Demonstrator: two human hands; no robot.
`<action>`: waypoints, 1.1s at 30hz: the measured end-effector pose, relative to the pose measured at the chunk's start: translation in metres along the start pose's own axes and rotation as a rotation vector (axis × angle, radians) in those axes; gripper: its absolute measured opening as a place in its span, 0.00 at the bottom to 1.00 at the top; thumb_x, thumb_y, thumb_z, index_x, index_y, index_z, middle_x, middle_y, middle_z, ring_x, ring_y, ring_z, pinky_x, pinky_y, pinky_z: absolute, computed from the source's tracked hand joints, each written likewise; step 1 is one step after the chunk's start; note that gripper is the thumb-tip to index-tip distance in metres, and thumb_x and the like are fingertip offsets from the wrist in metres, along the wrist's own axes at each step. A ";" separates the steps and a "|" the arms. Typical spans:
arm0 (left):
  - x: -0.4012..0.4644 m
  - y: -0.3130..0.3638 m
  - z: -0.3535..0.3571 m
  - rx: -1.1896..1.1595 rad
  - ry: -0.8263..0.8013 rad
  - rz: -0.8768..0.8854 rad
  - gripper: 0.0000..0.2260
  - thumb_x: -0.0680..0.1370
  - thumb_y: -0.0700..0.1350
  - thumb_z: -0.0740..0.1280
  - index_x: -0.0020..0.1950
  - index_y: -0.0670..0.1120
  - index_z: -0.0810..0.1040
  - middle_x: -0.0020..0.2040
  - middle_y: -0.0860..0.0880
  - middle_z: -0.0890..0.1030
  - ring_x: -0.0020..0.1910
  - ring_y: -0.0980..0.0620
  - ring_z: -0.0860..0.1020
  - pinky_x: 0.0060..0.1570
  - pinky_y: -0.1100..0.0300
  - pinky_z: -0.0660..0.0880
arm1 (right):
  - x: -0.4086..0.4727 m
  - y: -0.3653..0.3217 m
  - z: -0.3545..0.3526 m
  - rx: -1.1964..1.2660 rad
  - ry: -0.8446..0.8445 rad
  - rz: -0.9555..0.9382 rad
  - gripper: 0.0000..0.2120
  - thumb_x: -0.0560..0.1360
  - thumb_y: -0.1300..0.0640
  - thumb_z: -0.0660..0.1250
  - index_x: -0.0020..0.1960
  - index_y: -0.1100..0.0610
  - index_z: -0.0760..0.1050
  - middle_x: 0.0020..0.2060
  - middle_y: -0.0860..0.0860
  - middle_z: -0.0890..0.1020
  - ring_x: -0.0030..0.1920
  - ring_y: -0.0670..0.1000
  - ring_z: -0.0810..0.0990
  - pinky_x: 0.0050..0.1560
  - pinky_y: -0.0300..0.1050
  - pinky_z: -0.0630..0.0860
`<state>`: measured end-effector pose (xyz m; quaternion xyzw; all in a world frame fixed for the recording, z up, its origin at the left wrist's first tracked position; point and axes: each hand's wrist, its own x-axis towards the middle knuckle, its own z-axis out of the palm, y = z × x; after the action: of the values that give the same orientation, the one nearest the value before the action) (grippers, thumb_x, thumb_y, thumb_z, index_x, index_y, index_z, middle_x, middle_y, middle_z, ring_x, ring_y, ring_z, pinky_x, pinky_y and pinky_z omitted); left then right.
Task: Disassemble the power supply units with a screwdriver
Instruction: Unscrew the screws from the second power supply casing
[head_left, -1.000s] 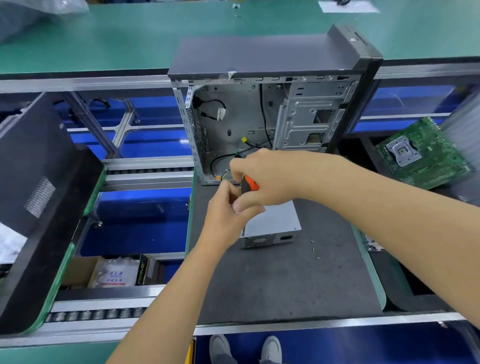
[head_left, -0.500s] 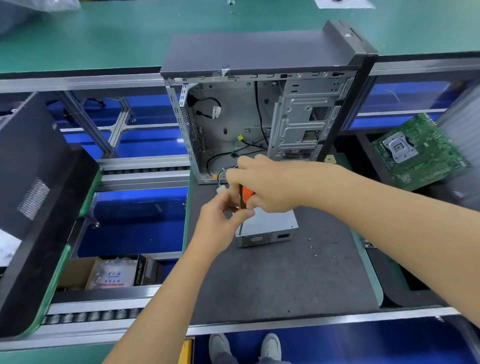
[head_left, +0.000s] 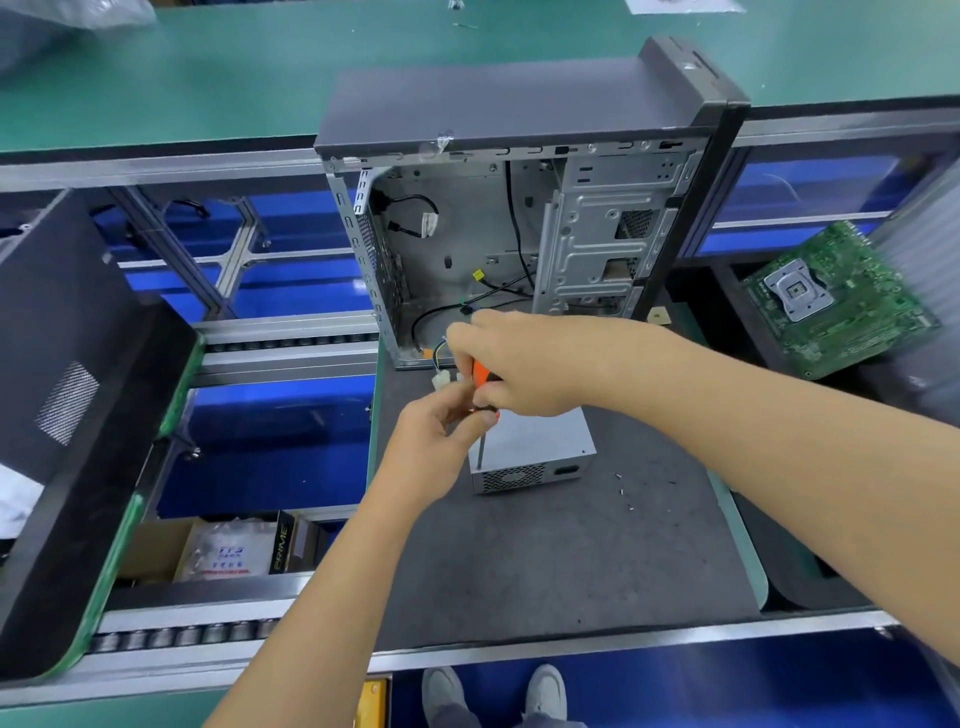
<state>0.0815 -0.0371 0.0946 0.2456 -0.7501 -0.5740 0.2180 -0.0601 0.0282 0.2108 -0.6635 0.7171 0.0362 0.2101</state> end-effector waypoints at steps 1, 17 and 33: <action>0.000 -0.001 0.000 0.012 0.010 -0.004 0.14 0.77 0.38 0.72 0.49 0.59 0.81 0.45 0.53 0.84 0.48 0.51 0.81 0.52 0.57 0.78 | -0.001 -0.001 0.000 0.003 -0.016 -0.017 0.08 0.77 0.54 0.64 0.51 0.47 0.65 0.48 0.46 0.66 0.52 0.55 0.71 0.49 0.57 0.74; -0.003 -0.004 0.005 0.030 0.004 -0.015 0.09 0.77 0.38 0.72 0.50 0.53 0.81 0.45 0.53 0.84 0.49 0.50 0.80 0.56 0.53 0.77 | -0.005 -0.004 0.003 0.007 -0.012 0.031 0.09 0.78 0.55 0.64 0.55 0.49 0.67 0.51 0.50 0.69 0.53 0.56 0.71 0.47 0.53 0.72; -0.004 -0.005 0.003 0.038 0.002 -0.010 0.08 0.79 0.41 0.71 0.48 0.56 0.79 0.45 0.56 0.82 0.47 0.54 0.79 0.51 0.60 0.75 | -0.002 -0.008 0.008 0.017 0.073 0.008 0.07 0.78 0.55 0.64 0.53 0.50 0.68 0.50 0.50 0.69 0.52 0.56 0.72 0.44 0.50 0.68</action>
<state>0.0833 -0.0340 0.0892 0.2539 -0.7595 -0.5604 0.2111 -0.0502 0.0316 0.2057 -0.6596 0.7274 0.0066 0.1892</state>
